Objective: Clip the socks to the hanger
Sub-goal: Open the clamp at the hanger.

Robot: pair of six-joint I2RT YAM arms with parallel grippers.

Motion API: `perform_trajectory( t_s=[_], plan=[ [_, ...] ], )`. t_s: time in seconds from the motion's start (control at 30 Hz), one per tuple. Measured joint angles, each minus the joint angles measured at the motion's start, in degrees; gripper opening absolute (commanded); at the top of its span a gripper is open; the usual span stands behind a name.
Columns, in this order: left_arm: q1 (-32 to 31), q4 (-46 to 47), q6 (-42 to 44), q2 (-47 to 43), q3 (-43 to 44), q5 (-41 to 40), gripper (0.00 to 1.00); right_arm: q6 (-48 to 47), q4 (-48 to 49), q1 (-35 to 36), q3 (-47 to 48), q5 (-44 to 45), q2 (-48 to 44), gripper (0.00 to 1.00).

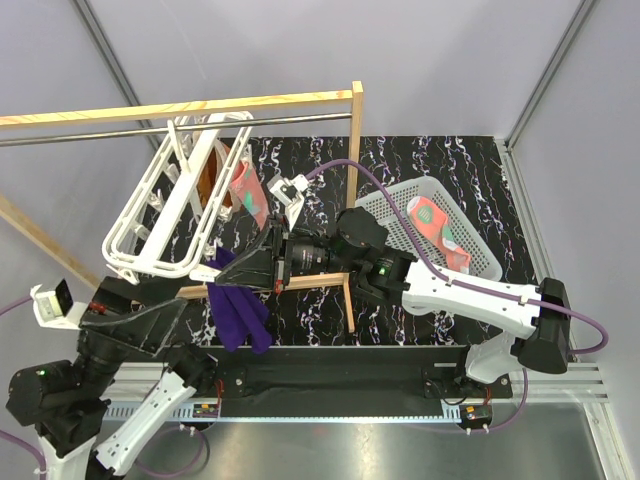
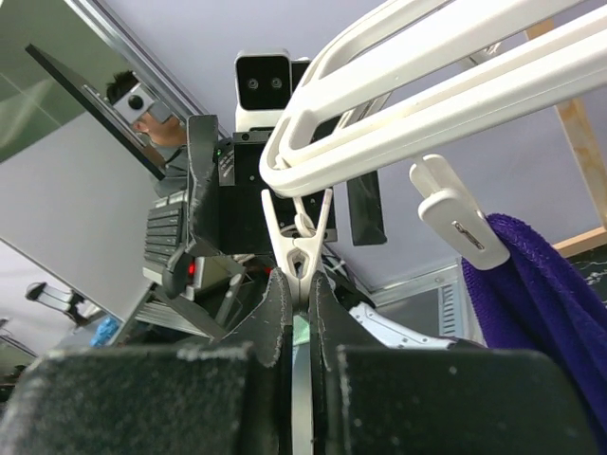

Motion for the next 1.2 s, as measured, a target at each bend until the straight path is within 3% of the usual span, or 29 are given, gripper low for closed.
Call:
perform_trajectory(
  t_s=[0.43, 0.73, 1.2],
  plan=[
    [0.6, 7.4, -0.1, 5.1, 0.7, 0.5, 0.84, 8.4, 4.9, 0.0, -0.3, -1.4, 0.2, 0.00],
    [0.7, 10.3, -2.2, 7.2, -0.5, 2.3, 0.61, 10.0, 6.5, 0.0, -1.2, -1.7, 0.7, 0.00],
    [0.7, 10.6, -3.1, 7.2, -0.9, 2.6, 0.43, 10.0, 7.0, -0.6, -2.0, -1.9, 1.1, 0.00]
  ],
)
